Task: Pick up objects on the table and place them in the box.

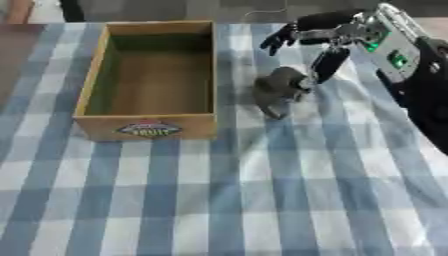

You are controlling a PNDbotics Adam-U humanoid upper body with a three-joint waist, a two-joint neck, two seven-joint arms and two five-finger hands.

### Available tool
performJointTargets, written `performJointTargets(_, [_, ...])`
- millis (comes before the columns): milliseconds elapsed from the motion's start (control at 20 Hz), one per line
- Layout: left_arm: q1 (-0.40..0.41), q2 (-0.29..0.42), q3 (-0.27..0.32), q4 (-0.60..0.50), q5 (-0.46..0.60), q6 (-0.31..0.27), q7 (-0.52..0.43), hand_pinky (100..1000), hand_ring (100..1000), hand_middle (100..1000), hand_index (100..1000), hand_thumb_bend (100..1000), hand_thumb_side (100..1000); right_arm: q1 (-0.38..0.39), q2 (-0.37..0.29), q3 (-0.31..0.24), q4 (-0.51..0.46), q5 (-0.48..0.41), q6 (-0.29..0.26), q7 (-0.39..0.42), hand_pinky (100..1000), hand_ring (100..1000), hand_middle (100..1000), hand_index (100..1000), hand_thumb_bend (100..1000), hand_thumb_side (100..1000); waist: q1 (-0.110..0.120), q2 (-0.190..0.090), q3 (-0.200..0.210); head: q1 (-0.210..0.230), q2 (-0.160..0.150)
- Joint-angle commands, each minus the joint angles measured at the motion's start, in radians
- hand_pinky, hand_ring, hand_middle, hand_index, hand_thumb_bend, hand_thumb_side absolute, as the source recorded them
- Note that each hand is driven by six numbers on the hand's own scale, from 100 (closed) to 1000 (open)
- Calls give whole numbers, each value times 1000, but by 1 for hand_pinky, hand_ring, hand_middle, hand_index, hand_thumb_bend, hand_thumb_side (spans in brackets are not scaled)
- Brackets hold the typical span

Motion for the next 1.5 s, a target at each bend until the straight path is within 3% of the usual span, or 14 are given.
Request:
performJointTargets(50, [-12, 18, -2, -19, 1, -1, -5, 798, 831, 785, 681, 100, 621, -28, -30, -12, -4, 39, -123, 80, 873, 906, 814, 976, 326, 100, -1, -20, 0, -2, -13])
performJointTargets(750, [-12, 21, -1, -19, 2, -2, -4, 798, 831, 786, 681, 100, 622, -21, -43, -12, 37, 170, -210, 74, 883, 911, 833, 973, 315, 100, -2, -19, -2, -1, -12])
performJointTargets(1100, [-14, 20, -2, -19, 4, -1, -4, 798, 831, 786, 680, 100, 622, -17, -37, 7, 46, 101, -223, 98, 868, 906, 819, 975, 331, 100, -1, -16, -1, -4, -9])
performJointTargets(1500, [-14, 20, -3, -19, 4, -2, -4, 799, 831, 787, 681, 100, 623, -27, -39, 16, 15, 26, -193, 138, 868, 905, 818, 976, 337, 100, -5, -21, -1, -1, -8])
